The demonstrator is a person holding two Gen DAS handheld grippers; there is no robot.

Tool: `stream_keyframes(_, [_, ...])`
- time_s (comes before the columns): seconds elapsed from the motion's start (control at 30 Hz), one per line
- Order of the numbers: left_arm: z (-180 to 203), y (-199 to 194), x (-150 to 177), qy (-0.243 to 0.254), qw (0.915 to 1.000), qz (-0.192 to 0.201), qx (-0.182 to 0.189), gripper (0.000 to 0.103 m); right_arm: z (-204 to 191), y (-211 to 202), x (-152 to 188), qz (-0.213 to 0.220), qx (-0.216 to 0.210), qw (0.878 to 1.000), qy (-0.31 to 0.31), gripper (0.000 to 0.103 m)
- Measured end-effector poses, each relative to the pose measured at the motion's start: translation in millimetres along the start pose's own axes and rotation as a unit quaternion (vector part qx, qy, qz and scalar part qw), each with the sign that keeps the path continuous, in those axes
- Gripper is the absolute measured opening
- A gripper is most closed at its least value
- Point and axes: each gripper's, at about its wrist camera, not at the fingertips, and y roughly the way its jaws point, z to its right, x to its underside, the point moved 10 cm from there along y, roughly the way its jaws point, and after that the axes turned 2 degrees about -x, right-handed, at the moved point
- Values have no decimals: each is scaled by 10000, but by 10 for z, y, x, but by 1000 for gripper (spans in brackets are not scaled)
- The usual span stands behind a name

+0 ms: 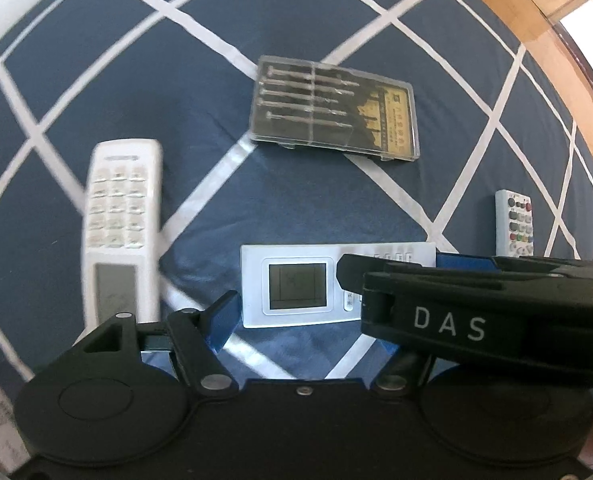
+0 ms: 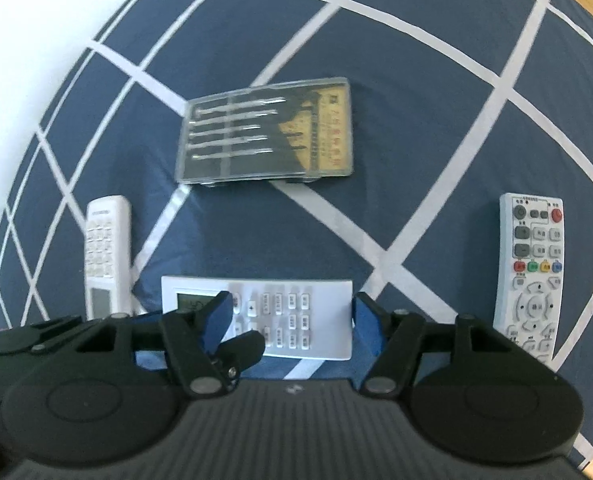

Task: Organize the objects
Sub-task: 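Carry the held remote with the right tool into the box and lower it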

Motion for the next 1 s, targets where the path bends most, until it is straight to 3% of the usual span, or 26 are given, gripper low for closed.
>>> stream_keyframes(0.4, [-169,-685,349,-489,9971,492,-317,67,-415,-490,246,200,-365,9971,-632,65])
stream_keyframes(1.0, [-705,-1347,1284,-1319,9851,955,-553,67,-1195,-879,1085,293,-612,9863,-1506,65])
